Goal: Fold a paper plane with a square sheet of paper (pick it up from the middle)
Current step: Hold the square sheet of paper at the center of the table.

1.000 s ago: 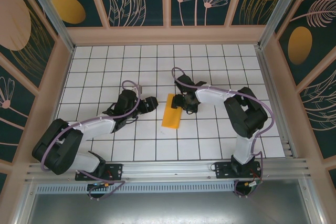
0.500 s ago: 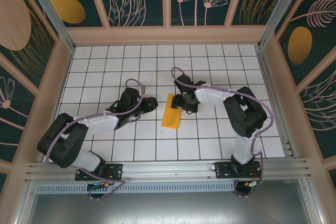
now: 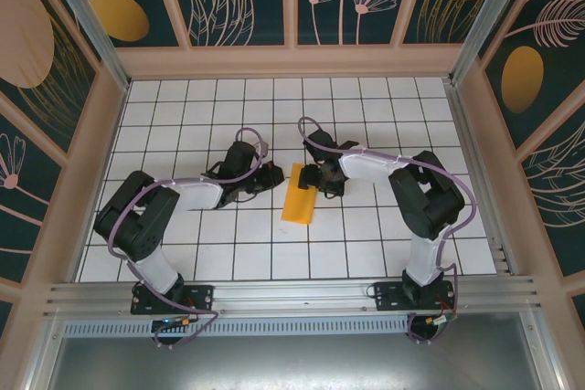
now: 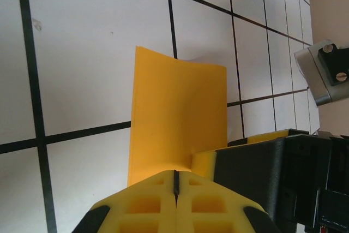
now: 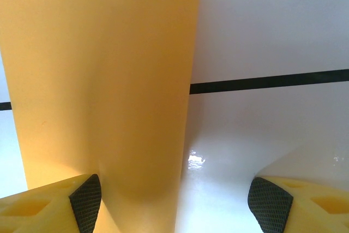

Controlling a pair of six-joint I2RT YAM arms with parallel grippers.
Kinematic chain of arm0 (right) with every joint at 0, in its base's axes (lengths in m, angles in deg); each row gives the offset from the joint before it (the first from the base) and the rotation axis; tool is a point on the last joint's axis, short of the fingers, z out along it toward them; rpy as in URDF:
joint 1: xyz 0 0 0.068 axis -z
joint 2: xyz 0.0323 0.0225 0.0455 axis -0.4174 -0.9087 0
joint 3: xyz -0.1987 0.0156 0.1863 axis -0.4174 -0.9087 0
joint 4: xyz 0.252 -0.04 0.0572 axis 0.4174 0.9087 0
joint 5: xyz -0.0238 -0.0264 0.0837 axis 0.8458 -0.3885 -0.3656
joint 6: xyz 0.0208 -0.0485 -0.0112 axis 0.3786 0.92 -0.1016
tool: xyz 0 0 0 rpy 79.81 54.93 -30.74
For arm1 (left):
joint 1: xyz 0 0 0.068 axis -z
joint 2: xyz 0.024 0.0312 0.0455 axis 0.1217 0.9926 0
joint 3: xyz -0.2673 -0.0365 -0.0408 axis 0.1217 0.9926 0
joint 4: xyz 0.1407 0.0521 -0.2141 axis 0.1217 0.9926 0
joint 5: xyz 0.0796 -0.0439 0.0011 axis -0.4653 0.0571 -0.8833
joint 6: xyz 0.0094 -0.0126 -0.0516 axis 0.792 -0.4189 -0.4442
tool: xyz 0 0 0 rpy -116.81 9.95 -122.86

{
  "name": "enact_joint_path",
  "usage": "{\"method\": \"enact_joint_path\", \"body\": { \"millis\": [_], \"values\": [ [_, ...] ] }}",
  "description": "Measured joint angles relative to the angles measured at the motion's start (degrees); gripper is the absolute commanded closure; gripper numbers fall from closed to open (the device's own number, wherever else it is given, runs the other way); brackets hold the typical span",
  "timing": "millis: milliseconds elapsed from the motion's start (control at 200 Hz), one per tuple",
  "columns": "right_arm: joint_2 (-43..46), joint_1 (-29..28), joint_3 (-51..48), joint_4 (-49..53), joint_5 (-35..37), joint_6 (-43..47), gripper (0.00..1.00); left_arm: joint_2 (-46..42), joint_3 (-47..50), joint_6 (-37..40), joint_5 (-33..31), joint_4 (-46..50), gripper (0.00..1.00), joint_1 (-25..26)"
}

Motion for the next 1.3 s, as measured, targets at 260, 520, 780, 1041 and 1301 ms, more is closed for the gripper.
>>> {"method": "enact_joint_path", "body": {
  "millis": [260,520,780,1041,1301],
  "values": [
    [0.0,0.0,0.0,0.0,0.0,0.0,0.22,3.3,-1.7,-0.5,2.5,0.0,1.00,0.2],
    [-0.2,0.0,0.0,0.0,0.1,0.0,0.22,7.5,-5.3,-0.6,3.5,2.9,1.00,1.8],
    [-0.2,0.0,0.0,0.0,0.1,0.0,0.22,8.8,-7.1,-0.5,2.5,7.8,1.00,2.3],
    [-0.2,0.0,0.0,0.0,0.1,0.0,0.22,9.3,-9.8,0.2,0.5,12.5,1.00,3.2],
    [-0.2,0.0,0.0,0.0,0.1,0.0,0.22,10.0,-10.2,0.6,-0.4,14.1,1.00,3.4]
  ]
}}
